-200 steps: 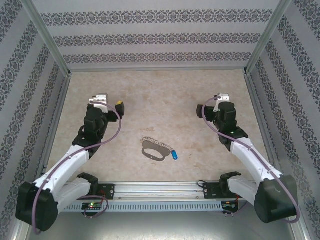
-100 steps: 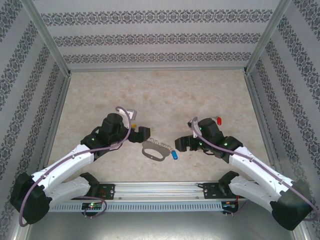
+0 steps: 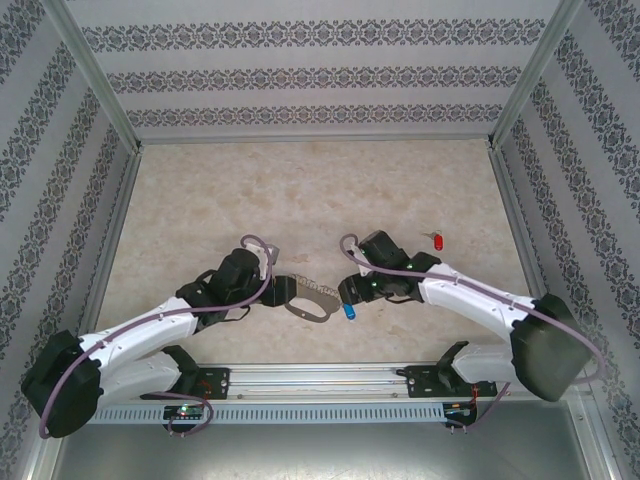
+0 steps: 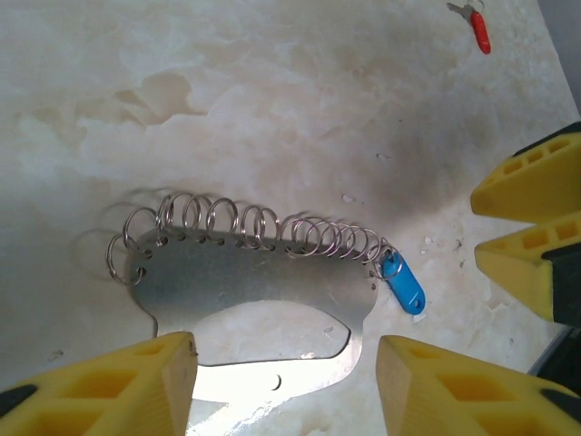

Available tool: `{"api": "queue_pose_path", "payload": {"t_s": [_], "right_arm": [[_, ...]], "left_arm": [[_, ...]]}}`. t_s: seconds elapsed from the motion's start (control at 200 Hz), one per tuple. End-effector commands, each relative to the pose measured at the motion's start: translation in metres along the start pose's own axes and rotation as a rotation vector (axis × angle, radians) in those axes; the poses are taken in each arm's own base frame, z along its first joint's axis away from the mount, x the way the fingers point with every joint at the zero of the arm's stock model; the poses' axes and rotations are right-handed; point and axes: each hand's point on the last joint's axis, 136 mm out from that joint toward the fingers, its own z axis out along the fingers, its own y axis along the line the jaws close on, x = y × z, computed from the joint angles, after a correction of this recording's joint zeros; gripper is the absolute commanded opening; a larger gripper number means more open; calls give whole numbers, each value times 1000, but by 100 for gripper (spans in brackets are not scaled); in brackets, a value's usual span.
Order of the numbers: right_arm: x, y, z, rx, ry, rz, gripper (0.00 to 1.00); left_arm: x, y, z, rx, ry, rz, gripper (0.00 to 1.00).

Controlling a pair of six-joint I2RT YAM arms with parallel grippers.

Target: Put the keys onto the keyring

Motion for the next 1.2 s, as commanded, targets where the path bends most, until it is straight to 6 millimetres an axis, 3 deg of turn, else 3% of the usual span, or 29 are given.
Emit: {"api": "queue_pose_path", "payload": {"t_s": [0.0, 0.27, 0.55, 1.194], "right_arm": [[-5, 1, 6, 21, 37, -55, 51], [-10, -2, 26, 17, 121, -44, 37], [-11, -4, 34, 10, 180, -63, 28], [-5, -1, 51, -61, 233, -54, 27]], "left_arm": [[-2, 0, 4, 7, -40, -10, 49], [5, 1, 12, 20, -17, -1, 31], [14, 3, 25, 26, 21, -2, 30], [28, 4, 43, 36, 72, -19, 29]]}}
